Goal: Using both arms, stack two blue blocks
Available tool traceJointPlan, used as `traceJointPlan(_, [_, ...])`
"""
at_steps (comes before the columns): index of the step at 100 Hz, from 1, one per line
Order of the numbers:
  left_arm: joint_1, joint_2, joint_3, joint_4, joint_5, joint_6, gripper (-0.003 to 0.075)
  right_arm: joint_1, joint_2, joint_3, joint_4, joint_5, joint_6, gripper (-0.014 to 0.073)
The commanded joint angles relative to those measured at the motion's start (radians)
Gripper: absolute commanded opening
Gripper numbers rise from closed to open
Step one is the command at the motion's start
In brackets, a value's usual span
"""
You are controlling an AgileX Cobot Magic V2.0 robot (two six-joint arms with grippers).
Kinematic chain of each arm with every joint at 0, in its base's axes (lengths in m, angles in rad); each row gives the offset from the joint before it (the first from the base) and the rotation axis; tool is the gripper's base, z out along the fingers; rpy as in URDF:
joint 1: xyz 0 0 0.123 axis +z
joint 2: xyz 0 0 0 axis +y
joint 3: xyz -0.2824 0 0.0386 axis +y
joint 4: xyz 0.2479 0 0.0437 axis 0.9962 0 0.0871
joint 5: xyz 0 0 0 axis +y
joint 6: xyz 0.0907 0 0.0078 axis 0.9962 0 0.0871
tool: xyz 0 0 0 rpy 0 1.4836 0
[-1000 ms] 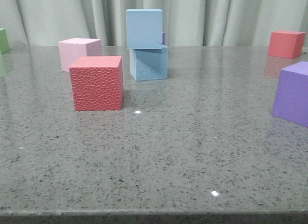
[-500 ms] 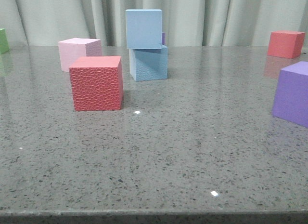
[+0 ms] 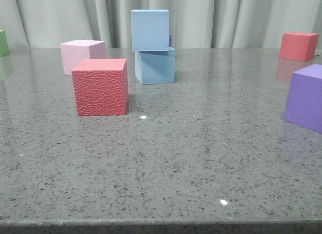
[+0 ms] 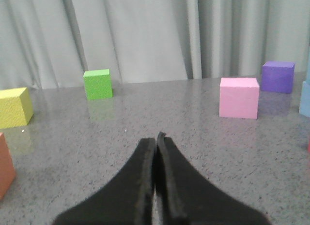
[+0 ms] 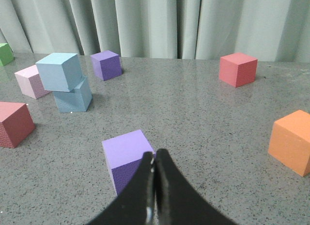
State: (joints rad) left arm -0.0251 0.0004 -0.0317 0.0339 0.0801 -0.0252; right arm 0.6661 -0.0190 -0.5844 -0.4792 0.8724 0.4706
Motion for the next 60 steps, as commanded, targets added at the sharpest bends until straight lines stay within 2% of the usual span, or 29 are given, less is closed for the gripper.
traceJointPlan(1, [0.022,-0.026,0.015,-0.034,-0.09,0.003,-0.0018,-0.002,-0.007,-0.019,-0.033,-0.08,-0.002,-0.0112])
traceJointPlan(6, [0.028,-0.04,0.042,-0.042,-0.092,-0.001,-0.0018,-0.002,-0.007,-0.019,-0.033,-0.08,-0.002,-0.0112])
traceJointPlan(11, [0.034,-0.04,0.037,-0.045,-0.035,-0.004,-0.0018,-0.002,-0.007,-0.019,-0.033,-0.08,-0.002,-0.0112])
traceJointPlan(60, [0.036,-0.04,0.039,-0.043,-0.059,-0.004,-0.0018,-0.002,-0.006,-0.019,-0.033,-0.08,-0.002,-0.0112])
